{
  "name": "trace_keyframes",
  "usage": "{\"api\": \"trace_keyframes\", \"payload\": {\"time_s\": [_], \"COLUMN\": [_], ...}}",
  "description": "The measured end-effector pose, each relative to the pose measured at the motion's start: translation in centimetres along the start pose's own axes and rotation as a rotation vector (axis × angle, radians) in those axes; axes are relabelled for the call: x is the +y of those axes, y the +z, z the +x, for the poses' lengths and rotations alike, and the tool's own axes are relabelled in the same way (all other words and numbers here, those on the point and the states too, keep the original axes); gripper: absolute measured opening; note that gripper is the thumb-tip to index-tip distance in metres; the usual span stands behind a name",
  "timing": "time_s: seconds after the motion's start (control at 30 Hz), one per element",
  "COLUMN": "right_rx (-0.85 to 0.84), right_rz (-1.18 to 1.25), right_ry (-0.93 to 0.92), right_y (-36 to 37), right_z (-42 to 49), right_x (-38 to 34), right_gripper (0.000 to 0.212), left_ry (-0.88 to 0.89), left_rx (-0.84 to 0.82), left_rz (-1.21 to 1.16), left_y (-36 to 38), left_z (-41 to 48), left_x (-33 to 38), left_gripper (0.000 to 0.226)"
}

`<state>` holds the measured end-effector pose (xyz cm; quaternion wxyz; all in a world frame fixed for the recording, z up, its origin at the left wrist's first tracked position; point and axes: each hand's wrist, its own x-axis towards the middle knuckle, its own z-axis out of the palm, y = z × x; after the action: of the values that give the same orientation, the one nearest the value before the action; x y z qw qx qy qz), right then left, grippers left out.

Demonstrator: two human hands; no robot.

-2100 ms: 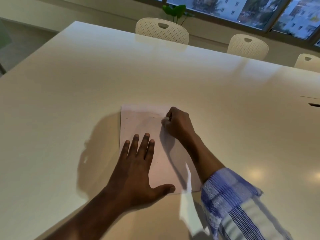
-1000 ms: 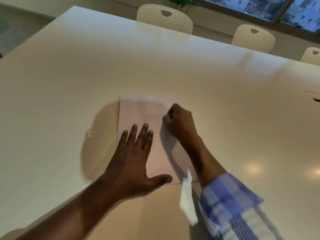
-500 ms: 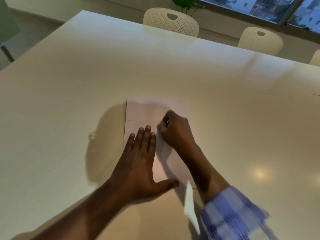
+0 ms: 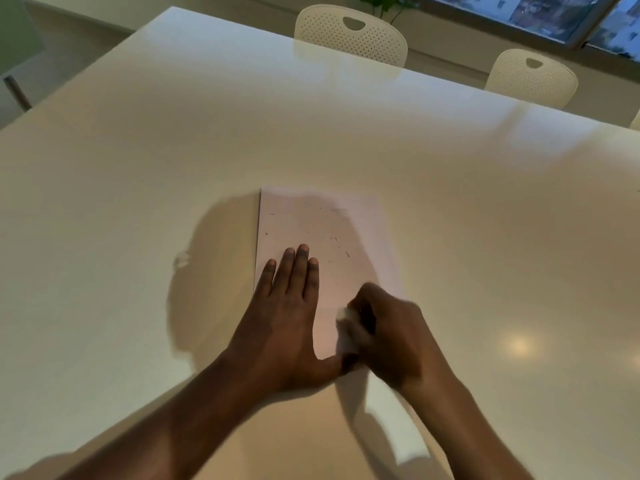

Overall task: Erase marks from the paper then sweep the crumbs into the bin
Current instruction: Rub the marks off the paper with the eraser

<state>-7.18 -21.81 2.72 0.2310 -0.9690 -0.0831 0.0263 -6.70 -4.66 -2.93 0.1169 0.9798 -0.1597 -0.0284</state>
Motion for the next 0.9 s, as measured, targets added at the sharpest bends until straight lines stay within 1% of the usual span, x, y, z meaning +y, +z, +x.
{"api": "trace_keyframes", "payload": {"time_s": [0.07,0.13,0.2,0.27,0.33,0.4,0.47,0.53,0.6,0.8,0.9], "right_rx": [0.084,0.146,0.151,0.117,0.071,0.020,0.020,0.032,0.047,0.126,0.104], "right_rz": [-0.013,0.036,0.052,0.005,0.014,0.024,0.005,0.054,0.038,0.090,0.045], "right_ry": [0.002,0.080,0.153,0.164,0.150,0.101,-0.005,-0.020,0.006,0.146,0.151], "right_y": [0.6,1.0,0.7,-0.1,-0.7,-0.7,-0.2,0.4,0.8,1.0,0.1], "right_z": [3.3,7.6,11.2,12.7,11.2,7.1,2.2,0.6,3.1,15.5,17.8], "right_x": [-0.2,-0.2,-0.3,-0.2,0.1,0.5,0.2,-0.2,-0.6,-0.9,-1.0], "right_gripper": [0.012,0.012,0.012,0.020,0.023,0.017,0.009,0.008,0.008,0.015,0.017], "left_ry": [0.006,0.000,-0.006,-0.010,-0.007,-0.008,-0.011,-0.008,-0.003,-0.011,-0.016], "left_rx": [0.006,0.000,-0.016,-0.027,-0.030,-0.025,-0.028,-0.029,-0.024,-0.042,-0.051], "left_rz": [-0.012,-0.018,-0.010,0.006,0.008,0.011,0.020,0.015,-0.013,-0.044,-0.018], "left_y": [0.1,0.0,-0.1,-0.3,-0.4,-0.5,-0.5,-0.5,-0.4,-0.4,-0.4], "left_z": [-0.2,-0.3,-0.3,-0.3,-0.4,-0.3,-0.2,-0.1,-0.2,-0.4,-0.2], "left_x": [0.0,0.0,0.0,0.1,0.1,0.1,0.1,0.1,0.0,0.1,0.1], "left_gripper": [0.141,0.140,0.140,0.139,0.139,0.141,0.142,0.142,0.141,0.136,0.137]}}
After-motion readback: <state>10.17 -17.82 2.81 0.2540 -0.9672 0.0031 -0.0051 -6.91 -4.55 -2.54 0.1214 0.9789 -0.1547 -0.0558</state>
